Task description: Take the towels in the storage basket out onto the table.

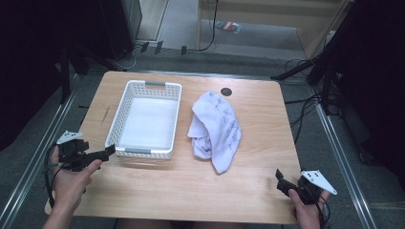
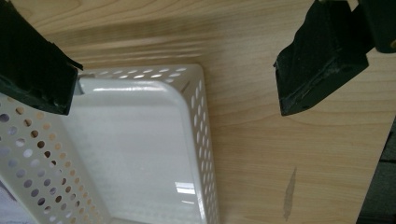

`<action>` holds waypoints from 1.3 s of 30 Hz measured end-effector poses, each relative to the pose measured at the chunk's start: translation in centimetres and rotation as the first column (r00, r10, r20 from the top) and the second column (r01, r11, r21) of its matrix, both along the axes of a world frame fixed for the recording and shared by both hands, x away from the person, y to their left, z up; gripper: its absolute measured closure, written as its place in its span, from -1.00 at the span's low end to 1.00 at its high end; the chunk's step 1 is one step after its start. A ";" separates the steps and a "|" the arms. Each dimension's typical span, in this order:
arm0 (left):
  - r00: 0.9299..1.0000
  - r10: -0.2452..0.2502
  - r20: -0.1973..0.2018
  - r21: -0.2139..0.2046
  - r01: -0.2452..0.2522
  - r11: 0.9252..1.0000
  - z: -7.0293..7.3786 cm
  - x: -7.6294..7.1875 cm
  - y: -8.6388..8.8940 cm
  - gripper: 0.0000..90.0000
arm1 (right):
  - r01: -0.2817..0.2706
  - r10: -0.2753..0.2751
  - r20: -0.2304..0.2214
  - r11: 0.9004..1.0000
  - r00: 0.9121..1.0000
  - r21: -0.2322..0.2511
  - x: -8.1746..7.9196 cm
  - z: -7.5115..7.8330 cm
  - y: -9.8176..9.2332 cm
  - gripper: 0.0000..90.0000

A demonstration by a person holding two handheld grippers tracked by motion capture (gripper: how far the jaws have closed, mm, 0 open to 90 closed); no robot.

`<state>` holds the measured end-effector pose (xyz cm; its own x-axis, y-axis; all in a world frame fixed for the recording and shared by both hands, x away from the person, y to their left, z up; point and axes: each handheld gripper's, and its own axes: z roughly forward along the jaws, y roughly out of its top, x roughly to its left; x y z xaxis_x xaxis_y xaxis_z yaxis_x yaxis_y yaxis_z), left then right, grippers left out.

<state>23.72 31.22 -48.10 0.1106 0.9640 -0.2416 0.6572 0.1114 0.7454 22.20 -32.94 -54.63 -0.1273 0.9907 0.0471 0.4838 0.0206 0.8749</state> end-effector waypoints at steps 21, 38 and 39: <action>0.999 0.042 0.031 0.034 -0.043 0.998 -5.5 -2.6 2.7 -1.00 | 0.007 -0.007 0.002 1.000 1.000 0.000 0.0 0.0 0.0 -0.82; 0.992 0.002 0.127 0.012 -0.004 1.000 -6.8 -3.4 2.3 -1.00 | 0.001 -0.001 0.004 1.000 1.000 -0.005 -0.1 0.0 0.0 -0.82; 0.992 -0.002 0.128 0.018 0.000 1.000 -6.8 -3.4 2.2 -1.00 | 0.001 -0.001 0.004 1.000 1.000 -0.006 -0.1 0.0 0.0 -0.82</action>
